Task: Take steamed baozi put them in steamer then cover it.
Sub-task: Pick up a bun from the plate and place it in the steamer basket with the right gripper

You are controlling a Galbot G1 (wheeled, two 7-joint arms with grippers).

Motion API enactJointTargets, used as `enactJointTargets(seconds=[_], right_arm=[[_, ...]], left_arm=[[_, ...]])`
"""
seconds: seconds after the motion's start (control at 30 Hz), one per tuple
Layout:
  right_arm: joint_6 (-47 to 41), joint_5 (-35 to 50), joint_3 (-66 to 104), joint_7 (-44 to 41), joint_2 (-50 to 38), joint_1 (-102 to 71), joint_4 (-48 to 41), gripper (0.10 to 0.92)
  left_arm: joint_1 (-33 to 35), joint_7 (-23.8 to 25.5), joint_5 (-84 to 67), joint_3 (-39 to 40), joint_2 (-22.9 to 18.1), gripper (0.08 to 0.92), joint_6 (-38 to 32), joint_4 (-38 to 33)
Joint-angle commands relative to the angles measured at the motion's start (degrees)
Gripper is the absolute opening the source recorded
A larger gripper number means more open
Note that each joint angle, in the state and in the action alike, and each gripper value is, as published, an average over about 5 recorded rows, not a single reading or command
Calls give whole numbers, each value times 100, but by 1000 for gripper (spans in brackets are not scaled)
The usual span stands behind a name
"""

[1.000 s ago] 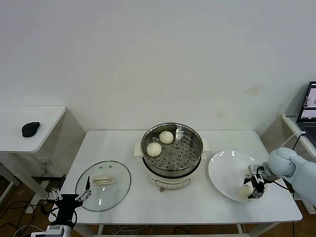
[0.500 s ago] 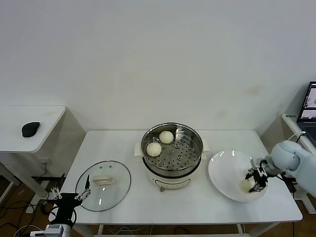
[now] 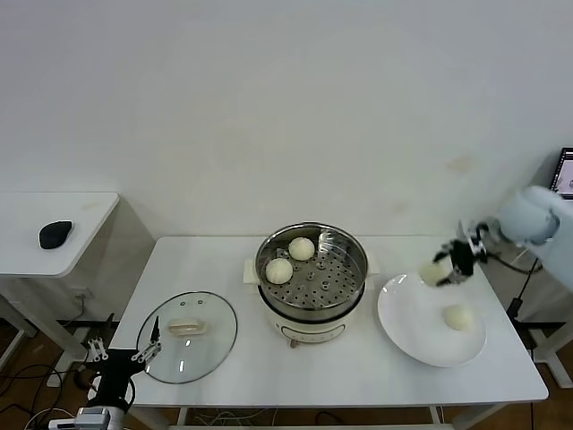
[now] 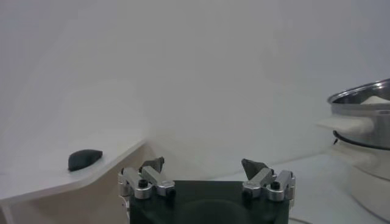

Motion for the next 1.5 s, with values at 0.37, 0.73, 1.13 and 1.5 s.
enactJointTargets(seconds=[0.37, 0.73, 1.13, 1.5], right_arm=[[692, 892, -1843, 479, 2299, 1666, 205, 577], [2417, -193, -2396, 500, 2806, 1272, 36, 577], [3616, -1089, -2573, 596, 3128, 1134, 18, 585], [4149, -1231, -2706, 562, 3084, 1091, 301, 610]], left_arm=[[-45, -1, -23, -119, -68, 823, 0, 30], [-45, -4, -21, -216, -117, 823, -8, 21], [-27, -15, -7, -187, -223, 823, -42, 25], [8, -27, -2, -199, -252, 823, -96, 30]])
